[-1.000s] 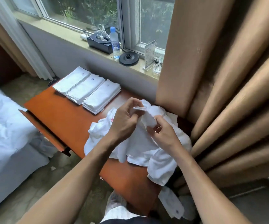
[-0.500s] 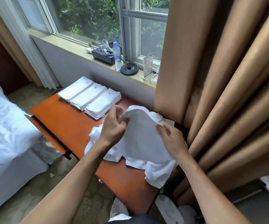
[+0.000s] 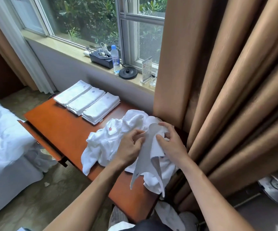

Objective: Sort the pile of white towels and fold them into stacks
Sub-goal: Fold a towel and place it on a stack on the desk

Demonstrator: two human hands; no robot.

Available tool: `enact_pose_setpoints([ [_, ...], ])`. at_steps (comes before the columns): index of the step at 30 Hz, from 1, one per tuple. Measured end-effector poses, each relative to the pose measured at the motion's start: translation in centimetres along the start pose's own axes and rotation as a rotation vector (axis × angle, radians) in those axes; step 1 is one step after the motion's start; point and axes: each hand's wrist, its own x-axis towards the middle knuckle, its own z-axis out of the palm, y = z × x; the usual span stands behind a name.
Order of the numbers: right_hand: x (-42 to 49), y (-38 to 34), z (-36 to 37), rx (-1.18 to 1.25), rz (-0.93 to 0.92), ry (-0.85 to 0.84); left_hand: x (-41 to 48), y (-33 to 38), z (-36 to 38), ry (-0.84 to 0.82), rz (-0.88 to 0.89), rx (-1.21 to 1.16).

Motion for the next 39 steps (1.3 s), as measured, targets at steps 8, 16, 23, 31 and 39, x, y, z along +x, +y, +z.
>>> enact_pose_setpoints([
  [8,-0.8,1.0,-1.2,0.137,0.130,-0.110,-0.6,0.1,1.9,0.027,-0.061,-0.183],
  [16,-1.2,1.2,-2.3,0.077,0.012,0.013,-0.3,0.3,3.1,-0.019,-0.088,-0.317],
  [23,-1.4,1.7,-3.2,-0.207,-0.134,0.115,-0.6,0.8,3.7,-0.101,-0.049,-0.285],
  [31,-1.8,2.5,-3.5,-0.228,-0.099,0.137,-1.6,1.2,3.8,-0.191,-0.014,-0.247],
  [39,-2.2,1.8,-3.4,-0.195,-0.119,0.087,-1.6,1.5,2.8,-0.191,-0.042,-0.257],
])
